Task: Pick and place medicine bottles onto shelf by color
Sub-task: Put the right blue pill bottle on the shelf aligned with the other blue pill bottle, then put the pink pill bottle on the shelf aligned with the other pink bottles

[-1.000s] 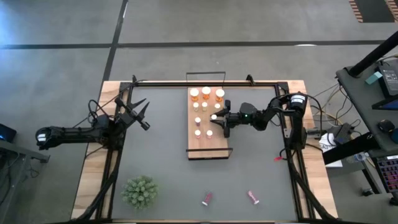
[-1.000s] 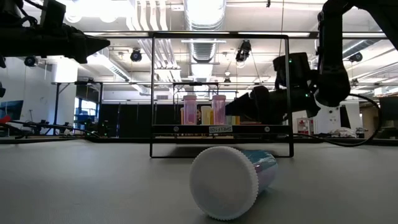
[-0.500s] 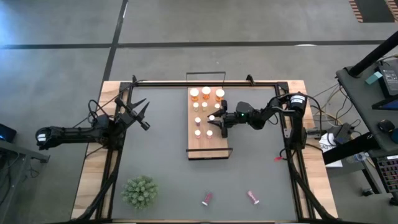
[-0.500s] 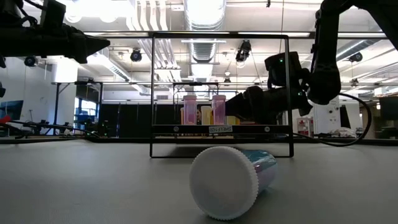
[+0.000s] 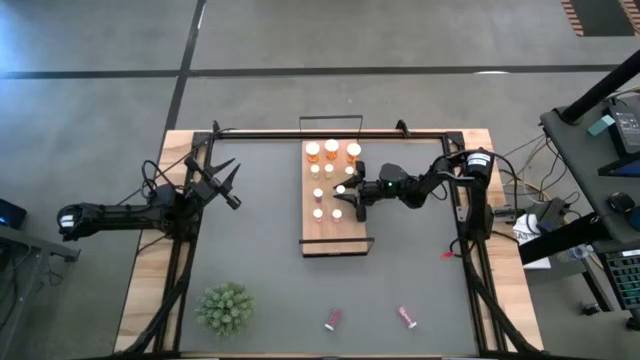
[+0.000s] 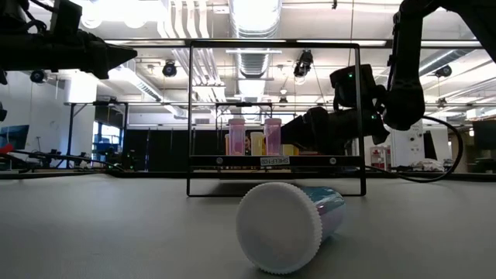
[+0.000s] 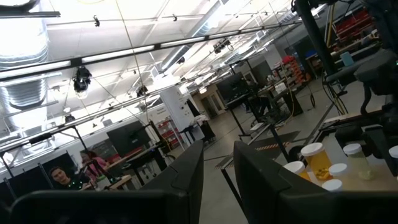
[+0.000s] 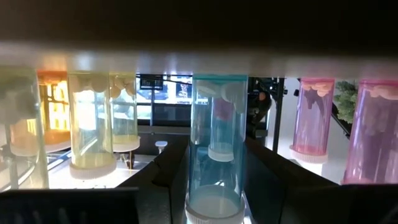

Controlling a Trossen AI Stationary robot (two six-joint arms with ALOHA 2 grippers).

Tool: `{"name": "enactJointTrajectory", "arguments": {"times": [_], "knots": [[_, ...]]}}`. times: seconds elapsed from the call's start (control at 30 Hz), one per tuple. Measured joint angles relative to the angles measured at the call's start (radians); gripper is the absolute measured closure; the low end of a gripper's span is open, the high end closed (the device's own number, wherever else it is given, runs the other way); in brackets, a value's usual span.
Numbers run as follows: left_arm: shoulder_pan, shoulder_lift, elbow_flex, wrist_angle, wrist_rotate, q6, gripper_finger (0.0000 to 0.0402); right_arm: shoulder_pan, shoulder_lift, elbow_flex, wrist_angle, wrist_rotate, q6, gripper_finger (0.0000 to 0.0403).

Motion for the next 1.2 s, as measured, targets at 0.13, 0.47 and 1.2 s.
{"name": "enactJointTrajectory", "arguments": {"times": [0.13, 0.47, 1.2], "knots": [[0.000, 0.000, 0.000, 0.000, 0.000, 0.000, 0.0330, 0.000, 0.000, 0.000, 0.000, 0.000, 0.000, 0.0274], [0.000, 0.000, 0.000, 0.000, 0.000, 0.000, 0.0330, 0.001, 0.000, 0.019, -0.004, -0.002, -0.012, 0.0255], [0.000, 0.000, 0.000, 0.000, 0.000, 0.000, 0.0330, 0.000, 0.000, -0.010, -0.001, -0.001, -0.053, 0.0252]]}}
